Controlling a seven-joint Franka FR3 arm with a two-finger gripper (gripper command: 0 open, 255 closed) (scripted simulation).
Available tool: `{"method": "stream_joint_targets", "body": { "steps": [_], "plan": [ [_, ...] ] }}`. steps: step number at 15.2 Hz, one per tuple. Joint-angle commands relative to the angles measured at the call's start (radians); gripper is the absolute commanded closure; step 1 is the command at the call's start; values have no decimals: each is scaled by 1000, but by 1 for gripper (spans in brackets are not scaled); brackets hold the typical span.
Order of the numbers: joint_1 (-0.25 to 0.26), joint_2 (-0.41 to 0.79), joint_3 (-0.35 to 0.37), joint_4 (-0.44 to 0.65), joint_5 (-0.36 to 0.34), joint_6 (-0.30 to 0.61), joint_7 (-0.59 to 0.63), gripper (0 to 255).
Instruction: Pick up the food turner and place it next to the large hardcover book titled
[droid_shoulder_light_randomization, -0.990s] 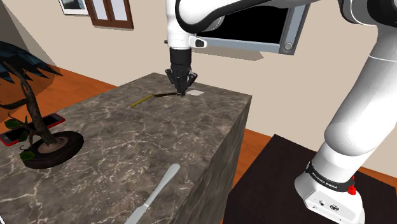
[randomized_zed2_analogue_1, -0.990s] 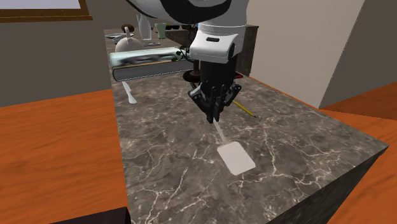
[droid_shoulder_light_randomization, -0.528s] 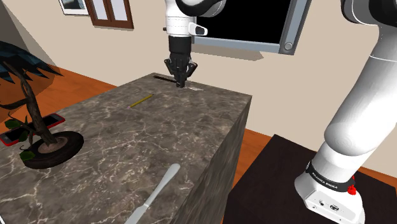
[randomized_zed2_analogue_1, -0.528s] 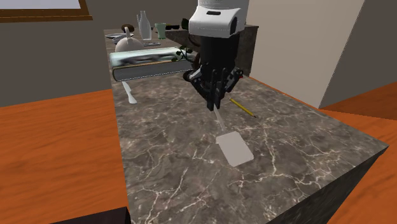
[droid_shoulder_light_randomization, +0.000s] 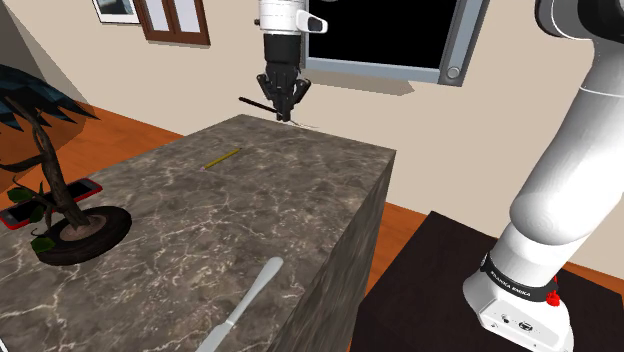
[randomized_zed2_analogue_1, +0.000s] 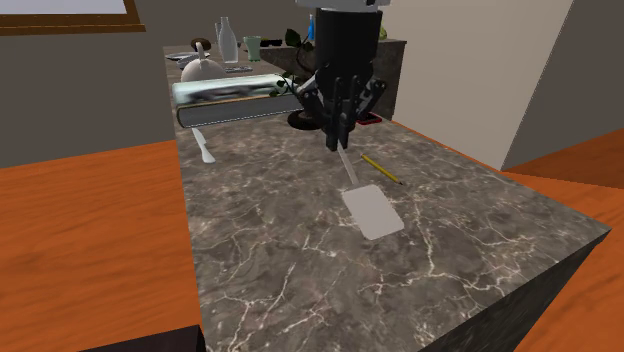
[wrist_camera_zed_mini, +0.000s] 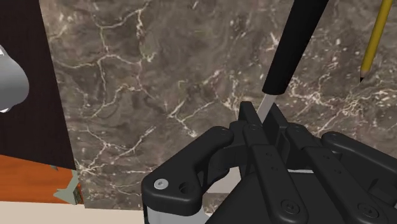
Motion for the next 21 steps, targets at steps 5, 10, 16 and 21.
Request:
{"method": "stream_joint_targets", "body": {
  "steps": [5,10,16,21],
  "plan": [
    [44,17,35,52,-13,-35,80,255],
    [121,56,89,85,-46,-34,212,255],
    [245,150,145,172,-122,-49,386,255],
    [386,264,169,291,-213,-83,531,255]
  ]
}}
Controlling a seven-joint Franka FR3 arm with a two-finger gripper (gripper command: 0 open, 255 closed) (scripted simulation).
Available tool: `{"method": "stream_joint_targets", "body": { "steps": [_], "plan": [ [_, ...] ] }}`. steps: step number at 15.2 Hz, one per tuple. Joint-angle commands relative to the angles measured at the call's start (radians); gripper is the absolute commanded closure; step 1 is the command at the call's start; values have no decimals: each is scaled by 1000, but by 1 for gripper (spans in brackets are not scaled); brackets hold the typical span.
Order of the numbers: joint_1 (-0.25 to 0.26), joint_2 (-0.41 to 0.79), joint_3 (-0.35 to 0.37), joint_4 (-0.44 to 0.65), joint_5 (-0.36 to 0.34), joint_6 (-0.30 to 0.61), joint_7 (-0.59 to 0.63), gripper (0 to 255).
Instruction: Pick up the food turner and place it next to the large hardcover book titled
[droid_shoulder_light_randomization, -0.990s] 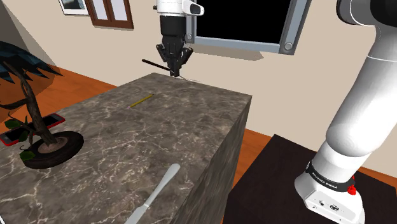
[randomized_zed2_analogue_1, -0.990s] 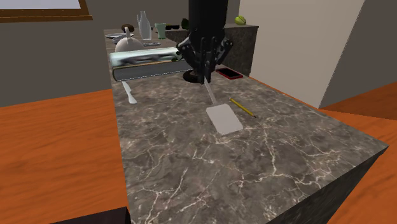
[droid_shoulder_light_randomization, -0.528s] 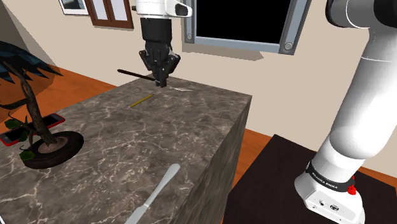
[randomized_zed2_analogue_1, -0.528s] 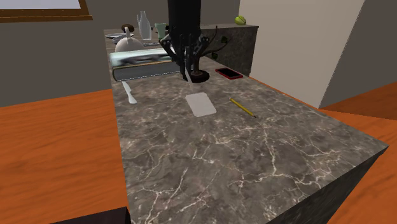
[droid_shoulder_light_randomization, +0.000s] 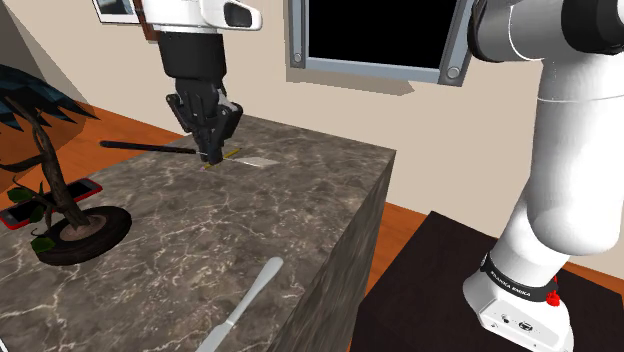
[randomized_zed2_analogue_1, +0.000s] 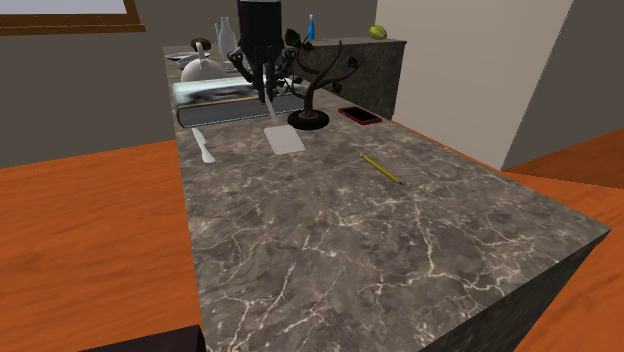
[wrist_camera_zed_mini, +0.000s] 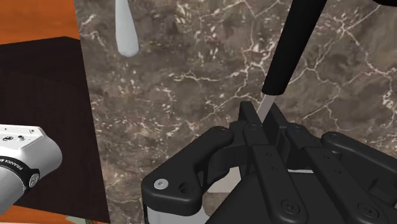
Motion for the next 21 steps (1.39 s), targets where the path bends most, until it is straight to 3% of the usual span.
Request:
{"method": "stream_joint_targets", "body": {
  "steps": [1,7,11,21],
  "plan": [
    [59,41,6,52,-33,-20,54,255],
    [297,223,-12,301,-162,-111,195,255],
    [502,378,-54,575,-254,-218,245,255],
    [376,299,-26,270,-208,-16,267,255]
  ]
}}
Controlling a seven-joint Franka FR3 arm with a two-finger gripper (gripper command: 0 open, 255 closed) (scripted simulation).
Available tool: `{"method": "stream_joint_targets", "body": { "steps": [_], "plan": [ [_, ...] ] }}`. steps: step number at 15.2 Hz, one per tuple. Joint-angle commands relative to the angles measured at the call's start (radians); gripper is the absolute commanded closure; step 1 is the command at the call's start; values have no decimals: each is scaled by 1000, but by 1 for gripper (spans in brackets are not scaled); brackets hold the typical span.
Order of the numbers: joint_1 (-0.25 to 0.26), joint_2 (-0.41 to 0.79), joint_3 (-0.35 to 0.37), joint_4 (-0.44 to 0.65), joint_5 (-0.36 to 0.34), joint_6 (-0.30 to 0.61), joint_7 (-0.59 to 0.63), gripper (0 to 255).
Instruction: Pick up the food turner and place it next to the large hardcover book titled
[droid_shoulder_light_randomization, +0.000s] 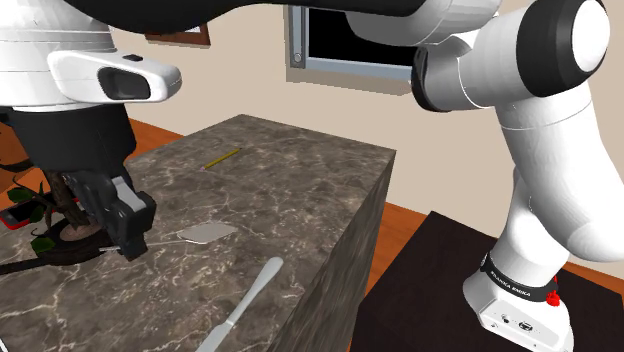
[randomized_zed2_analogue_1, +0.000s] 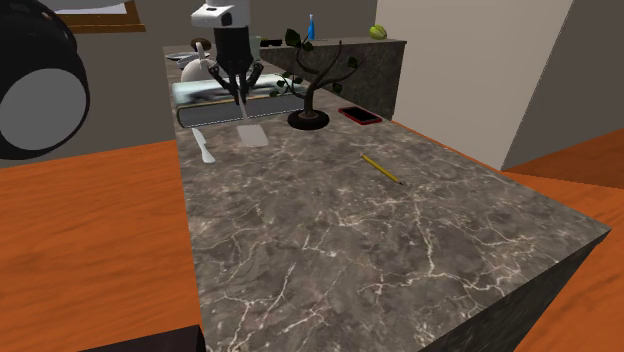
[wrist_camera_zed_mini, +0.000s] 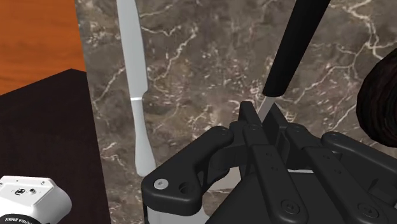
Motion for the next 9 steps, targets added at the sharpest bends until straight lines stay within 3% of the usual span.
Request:
{"method": "stream_joint_targets", "body": {
  "steps": [1,9],
  "plan": [
    [-19,-11,4,-52,6,38,5,255],
    [-63,-25,7,-195,11,157,15,255]
  ]
}}
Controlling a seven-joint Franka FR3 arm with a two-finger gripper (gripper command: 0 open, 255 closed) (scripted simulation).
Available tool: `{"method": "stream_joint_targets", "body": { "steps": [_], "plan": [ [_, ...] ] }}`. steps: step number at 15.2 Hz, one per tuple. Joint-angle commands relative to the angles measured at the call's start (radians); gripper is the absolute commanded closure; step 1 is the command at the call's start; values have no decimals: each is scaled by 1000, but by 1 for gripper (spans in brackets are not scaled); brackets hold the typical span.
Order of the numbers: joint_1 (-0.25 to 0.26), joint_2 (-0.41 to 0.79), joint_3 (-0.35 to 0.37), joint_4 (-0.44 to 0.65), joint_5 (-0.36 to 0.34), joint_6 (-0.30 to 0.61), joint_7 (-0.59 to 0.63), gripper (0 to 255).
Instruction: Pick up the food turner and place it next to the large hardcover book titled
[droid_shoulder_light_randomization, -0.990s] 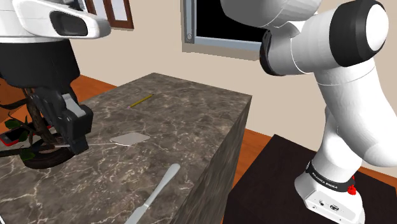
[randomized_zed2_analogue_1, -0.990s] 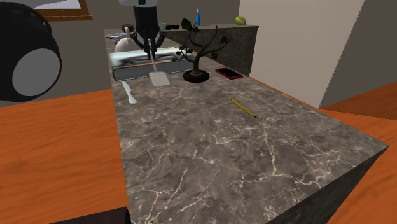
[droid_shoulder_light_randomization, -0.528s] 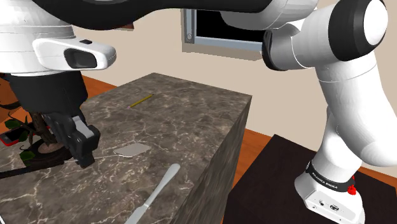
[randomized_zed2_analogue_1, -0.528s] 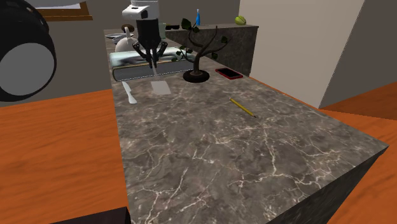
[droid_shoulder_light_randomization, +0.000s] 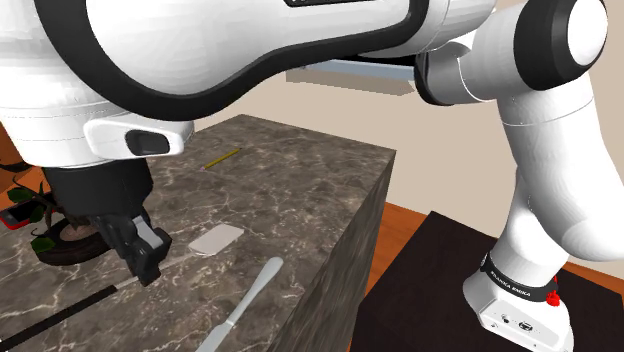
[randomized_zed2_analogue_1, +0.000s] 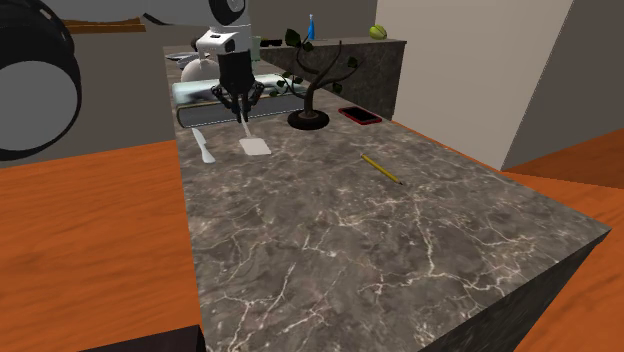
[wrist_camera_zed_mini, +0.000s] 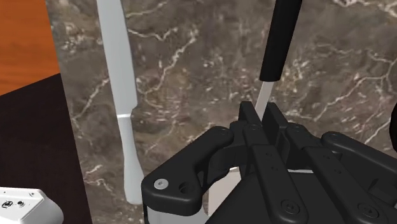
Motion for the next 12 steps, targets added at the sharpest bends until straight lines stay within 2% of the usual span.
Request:
{"method": "stream_joint_targets", "body": {
  "steps": [1,3,11,12],
  "plan": [
    [-8,0,-1,-32,-1,30,3,255],
    [-17,1,-2,-66,-3,63,6,255],
    [-17,1,-1,-66,-3,63,7,255],
    [-22,-4,0,-75,-1,67,5,0]
  ]
}}
